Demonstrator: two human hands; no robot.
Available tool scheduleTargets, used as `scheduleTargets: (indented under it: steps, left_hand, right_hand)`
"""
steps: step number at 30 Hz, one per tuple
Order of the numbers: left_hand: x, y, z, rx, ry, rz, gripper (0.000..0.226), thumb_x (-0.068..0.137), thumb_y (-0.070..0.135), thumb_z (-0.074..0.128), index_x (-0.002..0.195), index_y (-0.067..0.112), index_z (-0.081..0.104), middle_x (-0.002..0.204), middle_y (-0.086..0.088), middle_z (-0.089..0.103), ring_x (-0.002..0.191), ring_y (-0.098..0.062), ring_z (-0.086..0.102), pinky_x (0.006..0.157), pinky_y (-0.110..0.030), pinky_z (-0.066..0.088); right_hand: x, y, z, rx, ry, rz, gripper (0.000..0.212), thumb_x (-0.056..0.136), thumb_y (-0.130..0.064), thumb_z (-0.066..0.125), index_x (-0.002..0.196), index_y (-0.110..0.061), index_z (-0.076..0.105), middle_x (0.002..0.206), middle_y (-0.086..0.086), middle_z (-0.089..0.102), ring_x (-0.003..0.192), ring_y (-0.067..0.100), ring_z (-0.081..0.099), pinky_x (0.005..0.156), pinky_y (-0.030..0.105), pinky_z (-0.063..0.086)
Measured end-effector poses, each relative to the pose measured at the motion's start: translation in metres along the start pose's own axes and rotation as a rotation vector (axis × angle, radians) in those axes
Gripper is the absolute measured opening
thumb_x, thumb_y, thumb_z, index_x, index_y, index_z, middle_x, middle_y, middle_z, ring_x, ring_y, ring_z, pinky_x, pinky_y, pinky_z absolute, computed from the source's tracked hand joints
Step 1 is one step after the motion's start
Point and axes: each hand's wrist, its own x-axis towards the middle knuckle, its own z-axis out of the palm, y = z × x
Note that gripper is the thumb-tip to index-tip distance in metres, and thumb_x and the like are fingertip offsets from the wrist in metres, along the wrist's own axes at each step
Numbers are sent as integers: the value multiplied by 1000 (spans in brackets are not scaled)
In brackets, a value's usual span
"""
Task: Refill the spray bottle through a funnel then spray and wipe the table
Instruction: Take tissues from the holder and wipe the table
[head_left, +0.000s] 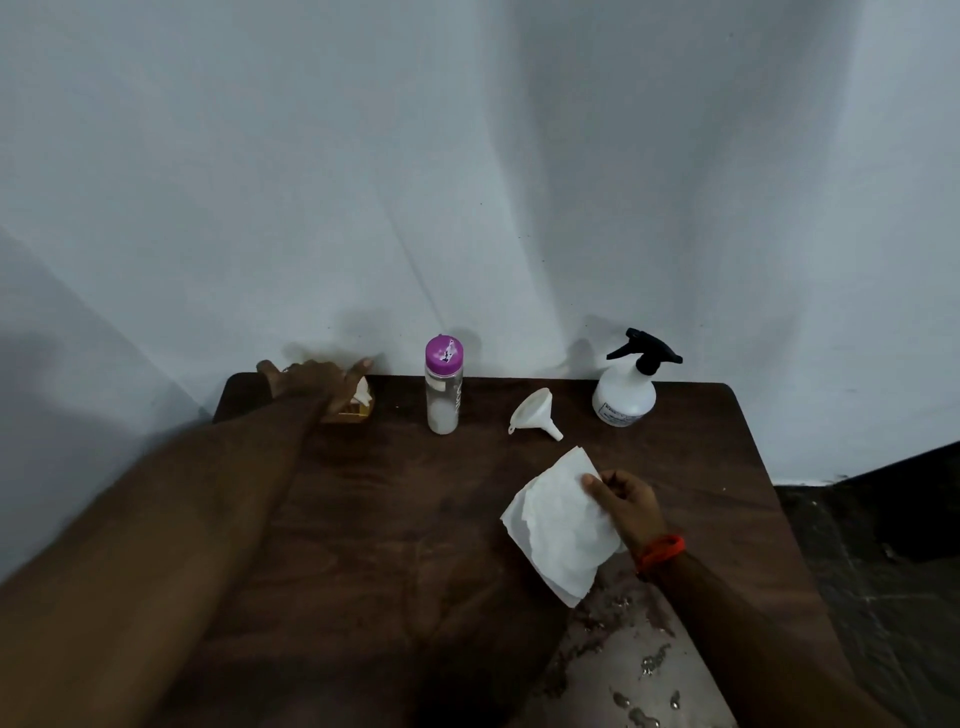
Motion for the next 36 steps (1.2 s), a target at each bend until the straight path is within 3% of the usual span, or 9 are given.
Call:
scheduleTargets:
  steps: [8, 15, 19, 21, 23, 26, 31, 34, 36]
  left_hand:
    - [-29, -12, 22, 9, 362, 105, 68, 98, 62, 18, 104, 18, 70, 111, -9, 69, 112, -35, 57, 104, -68, 24]
    - [-92, 0, 53, -130, 666, 136, 33, 98, 38, 45, 109, 13, 63, 118, -13, 61, 109, -36, 49, 93, -51, 39]
    - [-164, 37, 93, -476, 543, 199, 23, 99, 42, 45, 108, 25, 58, 118, -5, 55, 108, -28, 50, 92, -49, 38]
    - [-206, 68, 117, -866, 375, 180, 22, 95, 53, 49, 104, 34, 58, 109, 5, 62, 97, -16, 60, 86, -40, 48]
    - [-244, 106, 137, -1301, 124, 62, 31, 88, 61, 56, 110, 40, 57, 104, 6, 69, 83, -17, 69, 64, -34, 56]
    - [-275, 144, 162, -1593, -105, -2, 45, 82, 46, 74, 120, 34, 56, 113, 7, 69, 98, -21, 69, 60, -34, 58]
    - [-306, 179, 186, -1607, -88, -36, 41, 81, 4, 76, 118, 4, 58, 119, -12, 67, 97, -23, 68, 64, -33, 60]
    - [-325, 201, 192, -1401, 18, 13, 44, 81, 2, 76, 120, -4, 58, 117, -15, 66, 102, -26, 65, 72, -23, 56]
    - [-332, 213, 197, -1209, 33, 10, 47, 82, 9, 76, 125, 1, 59, 120, -15, 66, 108, -30, 64, 86, -35, 54]
  right_hand:
    - [4, -11, 12, 27, 26, -41, 19, 92, -16, 66, 91, 3, 65, 76, 5, 62, 69, 13, 54, 58, 19, 48]
    - [-1, -17, 21, 58, 16, -100, 14, 92, -14, 65, 83, -4, 62, 74, 4, 59, 70, 14, 51, 67, 27, 46]
    - [-14, -16, 10, 69, -21, -147, 10, 93, -12, 63, 86, -5, 60, 78, 4, 59, 72, 13, 51, 66, 25, 45]
    - [-20, -10, 4, 79, -42, -150, 8, 94, -10, 62, 92, -2, 61, 81, 6, 60, 74, 14, 53, 66, 25, 45]
    - [-28, -1, -1, 83, -67, -142, 10, 94, -8, 62, 97, 1, 62, 83, 7, 61, 77, 17, 54, 68, 28, 46]
    - [-42, 8, -12, 96, -143, -126, 11, 92, -9, 65, 99, -1, 64, 91, 10, 65, 82, 19, 58, 73, 33, 49]
    - [-65, 25, -47, 93, -243, -105, 29, 85, -8, 72, 110, 2, 61, 98, 7, 65, 84, 16, 61, 74, 29, 53]
    - [-74, 44, -76, 28, -217, -156, 35, 82, 0, 72, 113, 3, 56, 102, 8, 63, 86, 15, 60, 72, 23, 50]
    - [-76, 59, -92, -68, -171, -181, 35, 80, 2, 72, 111, 1, 57, 100, 9, 63, 87, 19, 59, 74, 28, 48]
